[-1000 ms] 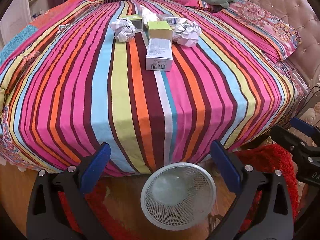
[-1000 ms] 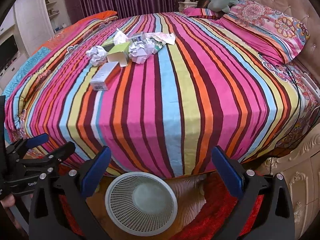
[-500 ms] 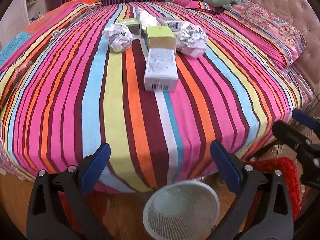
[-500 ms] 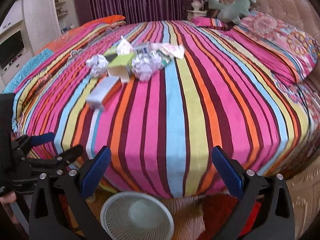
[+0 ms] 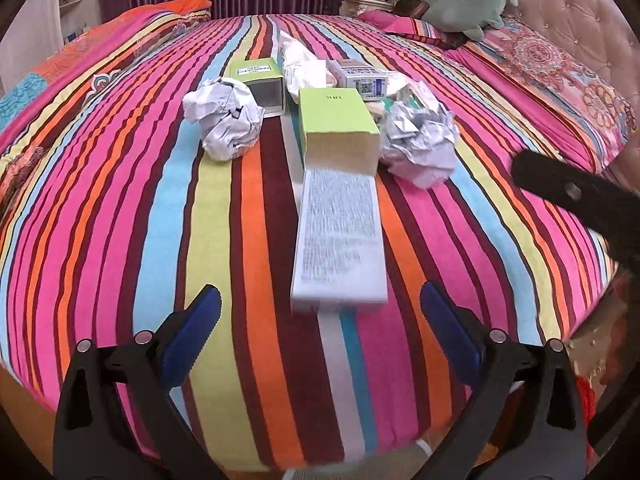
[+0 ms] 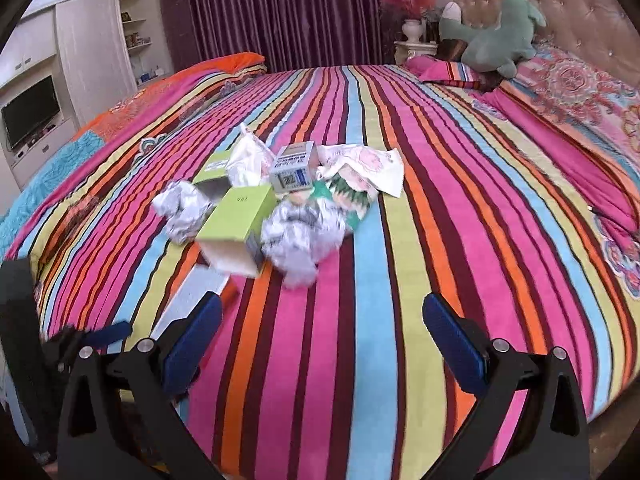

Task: Collect trash
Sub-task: 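Grasp the crumpled paper ball with the right gripper while the left gripper grasps the white leaflet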

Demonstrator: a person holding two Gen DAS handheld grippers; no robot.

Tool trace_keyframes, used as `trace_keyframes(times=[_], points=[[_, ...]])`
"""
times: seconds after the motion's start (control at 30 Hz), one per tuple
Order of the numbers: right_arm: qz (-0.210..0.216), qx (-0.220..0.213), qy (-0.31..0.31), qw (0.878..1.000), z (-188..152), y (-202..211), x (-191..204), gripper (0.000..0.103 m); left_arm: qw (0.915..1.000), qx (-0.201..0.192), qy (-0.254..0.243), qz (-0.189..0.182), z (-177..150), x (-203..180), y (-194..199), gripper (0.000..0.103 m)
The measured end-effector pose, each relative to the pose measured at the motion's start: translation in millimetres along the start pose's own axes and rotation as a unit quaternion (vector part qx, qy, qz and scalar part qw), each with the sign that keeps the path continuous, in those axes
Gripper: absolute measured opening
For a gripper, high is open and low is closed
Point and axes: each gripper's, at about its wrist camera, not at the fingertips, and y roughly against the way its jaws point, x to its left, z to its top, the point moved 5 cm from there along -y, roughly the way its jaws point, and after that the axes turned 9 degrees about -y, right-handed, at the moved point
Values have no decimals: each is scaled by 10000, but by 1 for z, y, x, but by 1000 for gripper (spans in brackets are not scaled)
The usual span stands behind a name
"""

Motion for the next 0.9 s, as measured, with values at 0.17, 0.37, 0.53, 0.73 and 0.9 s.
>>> trace_keyframes(times=[0.17,0.37,0.53,0.73,0.9], points=[[38,150,-78,9998,17,-35,5,97,10000,70,-23,53,8,2,-16,97],[53,284,-73,9996,27,-62,10,97,9998,174,-3,122,12,6,-35,97],[21,479,-143,9987,29,-81,8,97,9994,191,-76,279,18,7,-44,97],[1,626,-204,9978,26,-96,8,96,9982,241,-273,471,21,4,-49,90],[161,705,-329,9968,28,-102,9,86,9983,216,-372,388,23,-2,-49,69]])
